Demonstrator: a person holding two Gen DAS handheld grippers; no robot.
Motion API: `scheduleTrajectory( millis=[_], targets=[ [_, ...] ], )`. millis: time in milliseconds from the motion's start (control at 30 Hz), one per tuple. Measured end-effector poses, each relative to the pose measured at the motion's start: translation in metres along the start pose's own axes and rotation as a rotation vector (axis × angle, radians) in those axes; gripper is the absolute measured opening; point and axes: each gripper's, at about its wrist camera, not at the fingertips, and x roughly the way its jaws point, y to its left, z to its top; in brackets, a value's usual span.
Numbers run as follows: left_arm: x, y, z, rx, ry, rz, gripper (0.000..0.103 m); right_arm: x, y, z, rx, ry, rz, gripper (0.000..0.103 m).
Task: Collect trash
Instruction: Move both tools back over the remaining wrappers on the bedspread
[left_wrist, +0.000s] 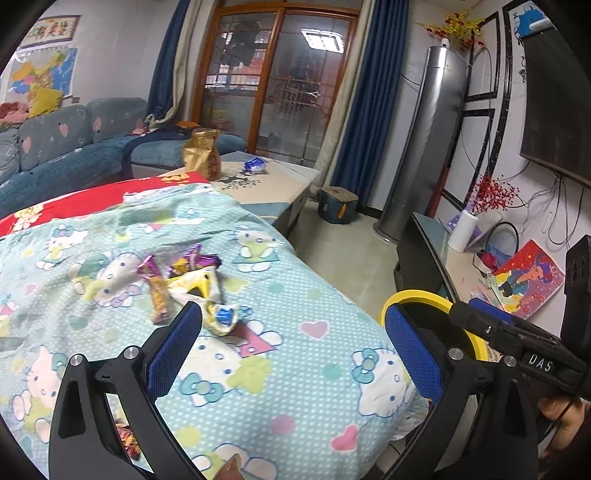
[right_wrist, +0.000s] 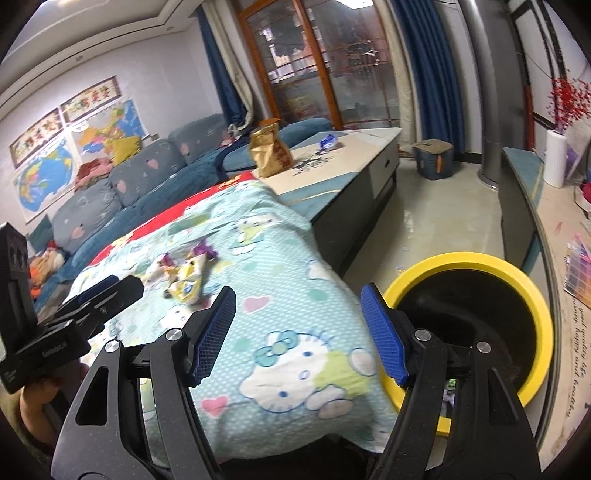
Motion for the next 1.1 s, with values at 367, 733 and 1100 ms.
scheduleTrajectory(
  millis=[367,733,1100],
  targets=[
    [-0.017,0.04,-0.004,-0.062,-0.021,0.076,0.097,0.02,0.043,-0.001,-0.055,0.034,0.063,0.062],
    [-0.031,0.075,-0.009,-0.115,-0.022,0.142,0.096,0.043,0.072,0.004,-0.103,0.07,0.107,0.062],
    [-0.036,0.121,-0.026,-0.223,0.054,0.257,0.096,0.074,0.096,0.001,-0.162,0.126,0.124,0.063]
  ],
)
